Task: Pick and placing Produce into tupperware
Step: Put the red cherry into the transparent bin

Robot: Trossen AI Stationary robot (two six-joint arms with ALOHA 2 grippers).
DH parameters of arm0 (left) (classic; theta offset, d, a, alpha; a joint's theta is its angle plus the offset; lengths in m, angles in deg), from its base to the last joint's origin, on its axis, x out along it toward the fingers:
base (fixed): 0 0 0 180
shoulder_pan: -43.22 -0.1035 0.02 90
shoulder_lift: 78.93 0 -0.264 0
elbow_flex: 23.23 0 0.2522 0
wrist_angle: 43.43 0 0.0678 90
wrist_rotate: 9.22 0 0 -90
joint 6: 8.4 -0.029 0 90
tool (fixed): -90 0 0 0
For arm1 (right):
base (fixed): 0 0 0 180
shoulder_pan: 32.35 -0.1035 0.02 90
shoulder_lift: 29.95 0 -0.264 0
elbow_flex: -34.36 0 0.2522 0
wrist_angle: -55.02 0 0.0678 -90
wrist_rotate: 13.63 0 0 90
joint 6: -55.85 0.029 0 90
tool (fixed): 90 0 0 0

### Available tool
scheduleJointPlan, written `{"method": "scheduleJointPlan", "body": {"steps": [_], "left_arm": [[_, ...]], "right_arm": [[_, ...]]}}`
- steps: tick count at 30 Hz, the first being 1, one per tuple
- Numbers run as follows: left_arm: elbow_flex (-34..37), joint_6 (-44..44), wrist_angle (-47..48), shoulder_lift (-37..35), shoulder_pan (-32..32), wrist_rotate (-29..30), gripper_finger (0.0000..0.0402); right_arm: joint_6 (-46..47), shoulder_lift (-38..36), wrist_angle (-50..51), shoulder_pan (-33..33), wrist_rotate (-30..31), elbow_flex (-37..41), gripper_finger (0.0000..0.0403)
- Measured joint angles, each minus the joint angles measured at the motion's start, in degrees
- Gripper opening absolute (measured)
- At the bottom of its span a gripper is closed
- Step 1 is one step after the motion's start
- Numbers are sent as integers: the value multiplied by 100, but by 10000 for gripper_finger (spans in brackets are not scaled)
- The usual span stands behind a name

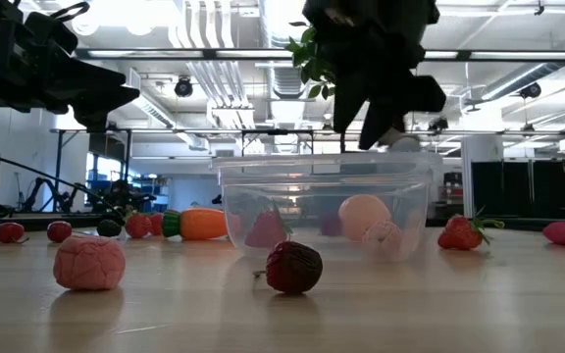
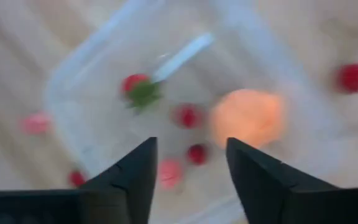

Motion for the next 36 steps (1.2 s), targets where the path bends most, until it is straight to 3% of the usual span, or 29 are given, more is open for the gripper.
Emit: {"method": "scheduleJointPlan", "body": {"steps": [5, 9, 13, 18, 22, 27, 36], "left_arm": [[0, 0, 0, 6, -1, -2, 187], [0, 0, 0, 0, -1, -2, 187], [0, 0, 2, 24, -1, -1, 187], [0, 0, 1, 24, 0, 0, 187], [0, 0, 0, 34, -2, -2, 187], [0, 0, 2, 41, 0, -1, 187], [0, 0, 2, 40, -1, -2, 187]], "right_arm": [[-183, -155, 1498, 139, 432, -381, 250], [-183, -706, 1799, 551, 531, 131, 268], [-439, -1345, 762, 986, 305, 1233, 266], [-1504, -1977, -1451, 1019, 246, 2627, 257], [-1328, -2203, -2165, 1142, 227, 3370, 251], [-1228, -2316, -2336, 1235, 237, 3864, 245], [-2163, -1932, -3338, 1275, 267, 4169, 236]]}}
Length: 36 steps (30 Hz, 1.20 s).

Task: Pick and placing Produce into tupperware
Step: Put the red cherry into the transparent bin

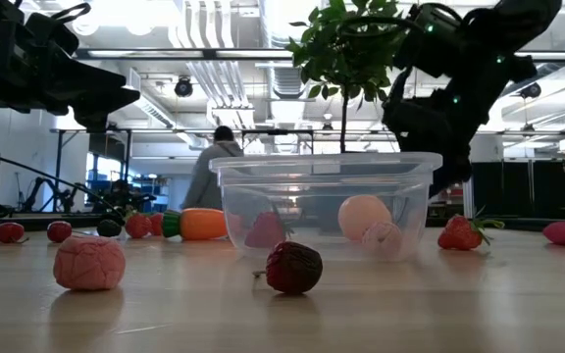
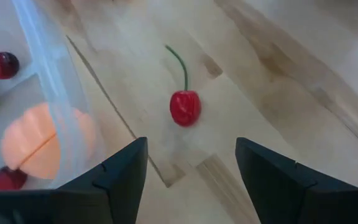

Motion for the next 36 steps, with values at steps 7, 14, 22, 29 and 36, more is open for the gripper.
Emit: {"method": "scheduleJointPlan", "body": {"steps": [7, 14, 22, 29, 36], "left_arm": [[0, 0, -2, -1, -1, 0, 187], [0, 0, -2, -1, -1, 0, 187], [0, 0, -1, 4, -1, 1, 187], [0, 0, -2, -1, 1, 0, 187], [0, 0, -1, 0, 1, 0, 187]], "right_arm": [[-54, 561, -105, 24, -68, -148, 235], [-251, 912, -281, 28, -69, -568, 235], [-102, 1480, 23, 129, -206, -887, 235], [-191, 1652, 721, 131, -28, -1403, 235], [-234, 1428, 980, 126, -33, -1578, 235]]}}
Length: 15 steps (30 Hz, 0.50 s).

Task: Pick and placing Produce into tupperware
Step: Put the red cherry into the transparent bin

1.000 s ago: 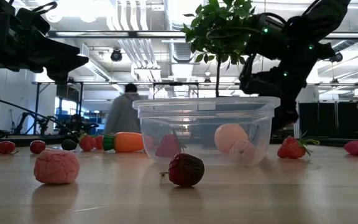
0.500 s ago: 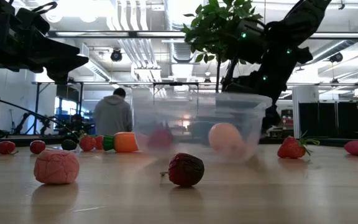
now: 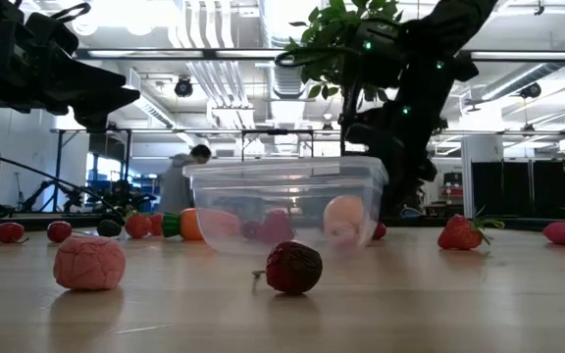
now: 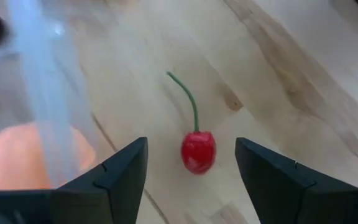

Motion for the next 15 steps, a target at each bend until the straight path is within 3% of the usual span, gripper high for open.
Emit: {"method": "scheduleJointPlan", "body": {"steps": [4, 8, 15], "left_arm": [[0, 0, 2, -3, 0, 2, 187], [0, 0, 0, -1, -1, 0, 187], [0, 0, -1, 4, 1, 0, 187]], "right_arm": [[-67, -236, 59, 2, -291, 0, 235], [-782, -574, 392, -119, -263, 12, 235], [-1838, -993, 260, -409, 700, 528, 235]]}}
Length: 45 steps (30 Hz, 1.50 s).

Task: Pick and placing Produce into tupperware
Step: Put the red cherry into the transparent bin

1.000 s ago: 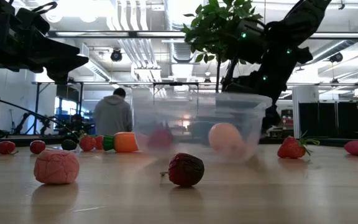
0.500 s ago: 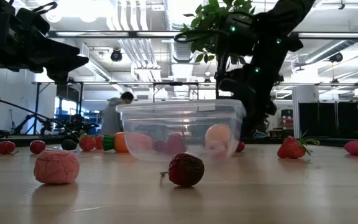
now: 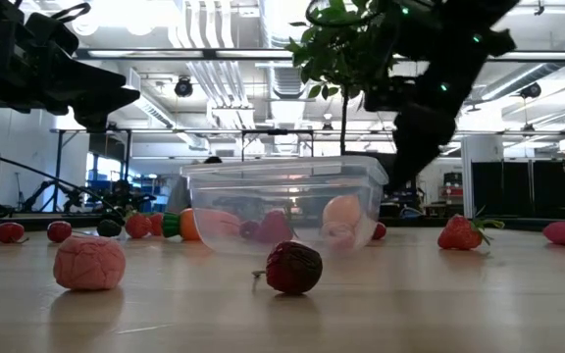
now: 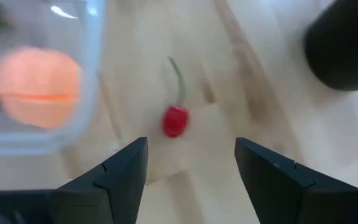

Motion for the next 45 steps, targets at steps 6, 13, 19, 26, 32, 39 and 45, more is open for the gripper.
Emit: {"method": "scheduleJointPlan", "body": {"steps": [6, 13, 19, 26, 32, 39, 45], "left_arm": [[0, 0, 1, -4, -1, 0, 187], [0, 0, 7, 1, 0, 0, 187], [0, 0, 0, 22, 0, 0, 187], [0, 0, 2, 23, -1, 0, 187], [0, 0, 2, 34, -1, 0, 187], [0, 0, -3, 22, 0, -2, 187], [0, 0, 2, 33, 0, 0, 187]], "right_arm": [[-152, 140, -916, -257, 593, 572, 235], [-156, 269, -1898, -334, 819, 979, 235], [-173, 366, -2283, -334, 530, 1199, 235], [-360, 591, -2949, -332, 473, 1306, 235], [-392, 814, -3070, -220, 230, 1280, 235], [-129, 854, -3075, 2, -9, 1215, 215], [-147, 854, -3064, 168, 70, 1199, 180]]}}
